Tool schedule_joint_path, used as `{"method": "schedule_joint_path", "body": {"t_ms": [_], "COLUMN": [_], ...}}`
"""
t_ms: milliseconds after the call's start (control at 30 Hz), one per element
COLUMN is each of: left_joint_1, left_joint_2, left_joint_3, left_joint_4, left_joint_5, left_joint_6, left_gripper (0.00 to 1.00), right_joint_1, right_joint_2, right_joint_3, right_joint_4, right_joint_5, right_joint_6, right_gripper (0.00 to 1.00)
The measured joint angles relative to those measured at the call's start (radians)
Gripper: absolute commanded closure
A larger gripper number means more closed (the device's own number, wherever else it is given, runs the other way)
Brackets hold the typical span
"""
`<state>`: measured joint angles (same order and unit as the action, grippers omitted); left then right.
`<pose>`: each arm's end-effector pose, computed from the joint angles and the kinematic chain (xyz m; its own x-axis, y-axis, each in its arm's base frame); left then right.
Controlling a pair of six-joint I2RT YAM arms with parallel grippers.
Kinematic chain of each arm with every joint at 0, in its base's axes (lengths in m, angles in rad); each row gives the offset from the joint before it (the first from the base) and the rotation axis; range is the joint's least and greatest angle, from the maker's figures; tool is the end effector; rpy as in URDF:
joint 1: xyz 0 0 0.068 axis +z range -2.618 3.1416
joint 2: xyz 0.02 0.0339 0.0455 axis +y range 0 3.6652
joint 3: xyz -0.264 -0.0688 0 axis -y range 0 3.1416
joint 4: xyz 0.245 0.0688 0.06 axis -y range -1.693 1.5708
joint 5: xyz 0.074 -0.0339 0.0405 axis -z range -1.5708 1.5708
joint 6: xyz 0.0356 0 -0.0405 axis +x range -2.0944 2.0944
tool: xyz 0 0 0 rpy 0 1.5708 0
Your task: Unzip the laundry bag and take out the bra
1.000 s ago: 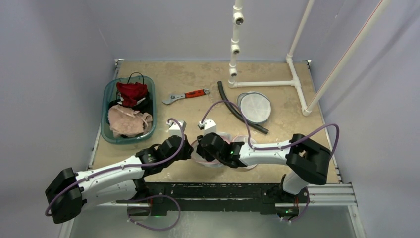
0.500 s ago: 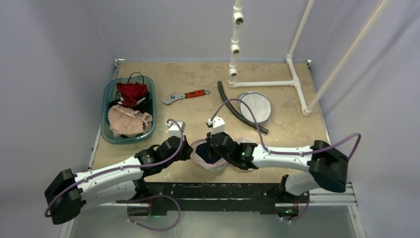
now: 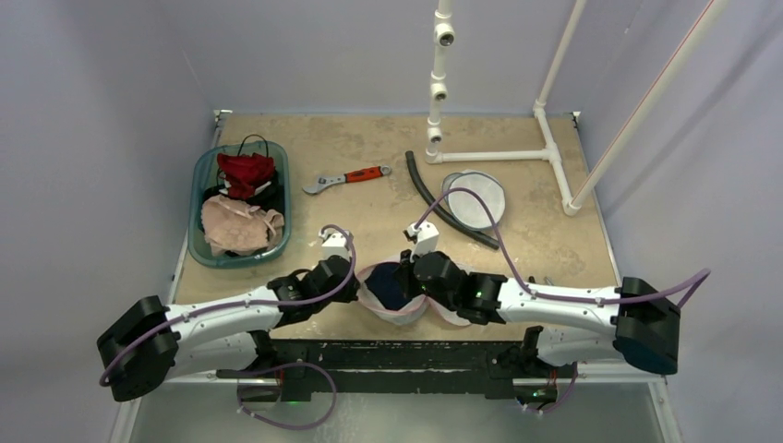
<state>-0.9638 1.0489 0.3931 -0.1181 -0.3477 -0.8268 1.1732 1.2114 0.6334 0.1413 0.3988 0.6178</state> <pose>0.1218 -0.1541 0.1654 -0.7359 -0.1531 -0.6596 0.1355 0.9211 -0.3649 0.1142 0.2361 0.2319 -0.5467 0.0767 -0.8338 -0.4867 0.7812 0.3910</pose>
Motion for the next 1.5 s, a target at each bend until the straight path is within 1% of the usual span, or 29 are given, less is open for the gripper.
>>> {"method": "schedule_joint_path", "body": {"t_ms": [33, 67, 100, 167, 233, 267, 400, 567, 700, 733, 833, 867, 933, 1000, 1133, 1267, 1367, 1500], "left_joint_1": [0.0, 0.0, 0.0, 0.0, 0.0, 0.0, 0.0, 0.0, 0.0, 0.0, 0.0, 0.0, 0.0, 0.0, 0.0, 0.0, 0.0, 0.0], "left_joint_2": [0.016, 0.027, 0.039, 0.056, 0.064, 0.064, 0.064, 0.058, 0.047, 0.035, -0.042, -0.075, -0.139, -0.202, -0.304, -0.315, -0.231, -0.053], "left_joint_3": [0.0, -0.001, -0.002, -0.006, -0.014, -0.016, -0.019, -0.06, -0.065, -0.065, -0.062, -0.058, -0.039, -0.003, 0.083, 0.152, 0.202, 0.247], "left_joint_4": [0.01, 0.018, 0.026, 0.045, 0.071, 0.081, 0.135, 0.223, 0.223, 0.213, 0.145, 0.111, 0.039, -0.039, -0.15, -0.151, -0.122, -0.101], "left_joint_5": [0.0, 0.0, 0.0, 0.002, 0.007, 0.01, 0.028, 0.066, 0.073, 0.071, 0.05, 0.04, 0.018, -0.006, -0.032, 0.004, 0.06, 0.117], "left_joint_6": [0.0, 0.0, 0.0, 0.0, 0.0, 0.0, 0.001, 0.0, 0.0, 0.0, 0.004, 0.004, 0.01, 0.012, 0.028, 0.06, 0.089, 0.124], "left_gripper": [1.0, 1.0, 1.0, 1.0, 1.0, 1.0, 1.0, 1.0, 1.0, 0.93, 0.64, 0.57, 0.47, 0.41, 0.33, 0.31, 0.31, 0.31], "right_joint_1": [0.0, 0.0, 0.0, 0.0, 0.0, 0.0, 0.0, 0.005, 0.011, 0.011, 0.011, 0.011, 0.011, 0.011, 0.01, 0.006, -0.002, -0.006], "right_joint_2": [-0.008, -0.015, -0.022, -0.034, -0.038, -0.038, -0.016, 0.065, 0.049, 0.036, -0.038, -0.068, -0.114, -0.161, -0.229, -0.27, -0.292, -0.314], "right_joint_3": [0.0, 0.0, 0.0, 0.0, 0.0, 0.001, 0.025, 0.098, 0.102, 0.101, 0.095, 0.091, 0.076, 0.052, -0.012, -0.068, -0.101, -0.116], "right_joint_4": [0.0, -0.001, -0.002, -0.005, -0.01, -0.013, -0.04, -0.058, -0.103, -0.113, -0.148, -0.16, -0.168, -0.188, -0.229, -0.257, -0.263, -0.266], "right_joint_5": [-0.001, -0.002, -0.002, -0.006, -0.009, -0.01, -0.026, -0.023, 0.006, 0.014, 0.04, 0.052, 0.069, 0.092, 0.116, 0.116, 0.113, 0.108], "right_joint_6": [0.003, 0.007, 0.01, 0.009, 0.009, 0.008, 0.011, 0.036, 0.078, 0.085, 0.102, 0.105, 0.109, 0.114, 0.128, 0.144, 0.158, 0.169], "right_gripper": [0.6, 0.51, 0.45, 0.36, 0.31, 0.3, 0.28, 0.28, 0.27, 0.27, 0.25, 0.25, 0.25, 0.24, 0.23, 0.23, 0.23, 0.23]}}
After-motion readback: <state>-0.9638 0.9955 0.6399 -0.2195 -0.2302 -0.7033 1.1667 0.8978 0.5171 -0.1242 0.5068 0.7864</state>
